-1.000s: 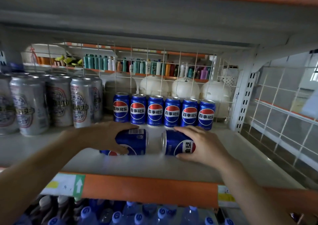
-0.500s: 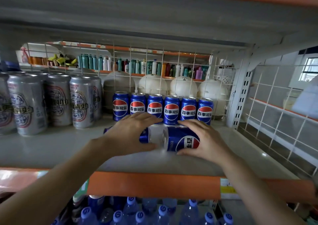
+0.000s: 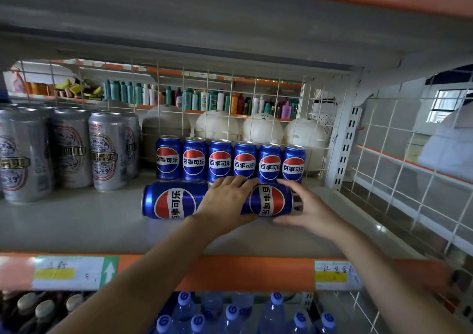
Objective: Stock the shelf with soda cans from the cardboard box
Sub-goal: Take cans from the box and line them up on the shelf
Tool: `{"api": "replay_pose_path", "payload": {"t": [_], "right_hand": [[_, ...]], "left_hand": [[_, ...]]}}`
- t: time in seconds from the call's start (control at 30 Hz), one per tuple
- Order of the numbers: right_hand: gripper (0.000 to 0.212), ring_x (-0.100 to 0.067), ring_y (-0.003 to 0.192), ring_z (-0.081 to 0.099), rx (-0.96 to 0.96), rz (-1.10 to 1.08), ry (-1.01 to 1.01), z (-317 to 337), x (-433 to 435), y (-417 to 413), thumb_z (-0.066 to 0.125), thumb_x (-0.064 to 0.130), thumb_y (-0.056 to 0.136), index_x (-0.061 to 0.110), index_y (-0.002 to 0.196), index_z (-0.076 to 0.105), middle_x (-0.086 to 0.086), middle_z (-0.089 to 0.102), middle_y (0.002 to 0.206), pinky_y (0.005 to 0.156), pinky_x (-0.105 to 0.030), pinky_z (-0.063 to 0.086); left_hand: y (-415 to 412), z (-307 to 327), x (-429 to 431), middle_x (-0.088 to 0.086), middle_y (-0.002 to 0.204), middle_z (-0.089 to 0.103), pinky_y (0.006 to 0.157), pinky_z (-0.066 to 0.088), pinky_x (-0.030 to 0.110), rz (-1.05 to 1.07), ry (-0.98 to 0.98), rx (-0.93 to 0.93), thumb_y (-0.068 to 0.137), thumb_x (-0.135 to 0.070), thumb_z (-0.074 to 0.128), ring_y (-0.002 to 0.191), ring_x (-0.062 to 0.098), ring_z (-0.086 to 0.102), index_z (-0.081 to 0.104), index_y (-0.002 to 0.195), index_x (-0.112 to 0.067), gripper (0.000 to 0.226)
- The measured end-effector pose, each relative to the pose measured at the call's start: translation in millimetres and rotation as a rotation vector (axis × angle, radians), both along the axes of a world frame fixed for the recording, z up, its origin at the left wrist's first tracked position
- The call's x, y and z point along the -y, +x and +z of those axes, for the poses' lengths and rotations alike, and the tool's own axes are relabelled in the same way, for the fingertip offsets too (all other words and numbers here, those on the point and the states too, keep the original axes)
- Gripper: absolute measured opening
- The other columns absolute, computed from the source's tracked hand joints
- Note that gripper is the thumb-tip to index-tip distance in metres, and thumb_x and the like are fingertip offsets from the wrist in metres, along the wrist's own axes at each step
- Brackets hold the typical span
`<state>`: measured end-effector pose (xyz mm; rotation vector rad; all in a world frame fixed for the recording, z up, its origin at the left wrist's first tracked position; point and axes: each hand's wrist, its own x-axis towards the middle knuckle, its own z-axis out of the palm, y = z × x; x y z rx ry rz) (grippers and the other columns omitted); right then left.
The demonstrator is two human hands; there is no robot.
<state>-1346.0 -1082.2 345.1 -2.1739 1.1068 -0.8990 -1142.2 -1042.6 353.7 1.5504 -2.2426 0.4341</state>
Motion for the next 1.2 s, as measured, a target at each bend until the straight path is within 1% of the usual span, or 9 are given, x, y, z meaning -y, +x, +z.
{"api": "replay_pose_path", "payload": {"t": [0.17,0.33,0.5,0.63,0.7,0.87,0.97,1.03,1.2], "right_hand": [[0.073,-0.005,0.108,0.053,0.003,-0.013,0.0,4.5,8.8,2.1,0.084,0.01,0.064,0.027,0.125,0.047,0.013,0.053,0.115,0.087,-0.018,0.042],[0.069,-0.005,0.104,0.058,0.063,-0.005,0.02,2.8,8.5,-0.8,0.085,0.012,0.061,0.028,0.118,0.051,0.008,0.058,0.116,0.092,-0.033,0.051],[0.06,0.0,0.103,0.056,0.2,0.028,-0.018,17.7,-3.0,-0.7,0.08,0.012,0.068,0.034,0.117,0.053,0.008,0.053,0.122,0.073,-0.012,0.051],[0.059,-0.019,0.118,0.053,0.318,0.063,-0.026,34.0,-7.3,1.5,0.085,0.028,0.06,0.041,0.111,0.059,0.0,0.054,0.128,0.092,-0.037,0.052],[0.061,-0.02,0.121,0.052,0.359,0.079,-0.048,41.2,-9.4,5.2,0.084,0.036,0.056,0.045,0.112,0.061,-0.001,0.054,0.131,0.096,-0.041,0.049],[0.054,-0.014,0.106,0.06,0.447,0.155,-0.063,55.9,-18.1,18.0,0.073,0.018,0.064,0.03,0.114,0.058,-0.007,0.059,0.123,0.071,-0.02,0.052],[0.057,-0.016,0.11,0.06,0.472,0.148,-0.083,61.7,-23.8,25.1,0.074,0.018,0.062,0.029,0.116,0.057,-0.006,0.059,0.123,0.074,-0.023,0.054],[0.062,-0.016,0.107,0.062,0.503,0.14,-0.084,64.4,-26.2,27.9,0.077,0.018,0.059,0.029,0.117,0.056,-0.003,0.062,0.118,0.082,-0.029,0.055],[0.072,-0.019,0.101,0.066,0.566,0.117,-0.088,64.5,-29.9,32.9,0.084,0.017,0.056,0.026,0.121,0.055,-0.004,0.066,0.112,0.085,-0.034,0.055]], "left_hand": [[-1.6,-3.3,3.4,-0.003,0.14,0.037,0.109,0.023,0.031,0.007,-0.081,0.032,0.085,-0.047,0.057,0.128,0.018,0.036,0.023,0.144,-0.023,0.073],[2.0,-4.5,3.1,-0.004,0.137,0.04,0.106,0.024,0.03,-0.019,-0.109,-0.001,0.081,-0.049,0.06,0.125,0.017,0.037,0.027,0.143,-0.025,0.074],[4.1,-3.3,0.0,-0.005,0.131,0.048,0.1,0.03,0.029,-0.074,-0.169,-0.19,0.076,-0.051,0.066,0.12,0.016,0.044,0.036,0.139,-0.023,0.075],[3.4,-2.0,-4.3,-0.003,0.12,0.055,0.085,0.038,0.026,-0.156,-0.253,-0.378,0.069,-0.048,0.075,0.108,0.016,0.051,0.047,0.13,-0.019,0.073],[4.8,-1.7,-4.8,-0.004,0.118,0.056,0.083,0.044,0.028,-0.19,-0.257,-0.457,0.065,-0.048,0.078,0.106,0.013,0.052,0.049,0.127,-0.018,0.075],[4.7,-2.1,-4.9,-0.009,0.126,0.05,0.089,0.049,0.025,-0.433,0.001,-0.766,0.064,-0.049,0.074,0.113,0.002,0.052,0.036,0.138,-0.022,0.088],[3.2,0.0,-8.1,-0.007,0.123,0.053,0.082,0.049,0.017,-0.563,0.169,-1.006,0.068,-0.032,0.076,0.109,0.003,0.057,0.033,0.137,-0.031,0.081],[3.3,1.3,-8.6,-0.006,0.122,0.056,0.081,0.05,0.019,-0.593,0.251,-1.147,0.066,-0.035,0.076,0.109,0.006,0.059,0.036,0.13,-0.04,0.076],[4.5,4.4,-11.1,-0.007,0.113,0.061,0.077,0.051,0.018,-0.616,0.38,-1.224,0.07,-0.024,0.069,0.102,0.004,0.063,0.044,0.12,-0.037,0.057]]}}
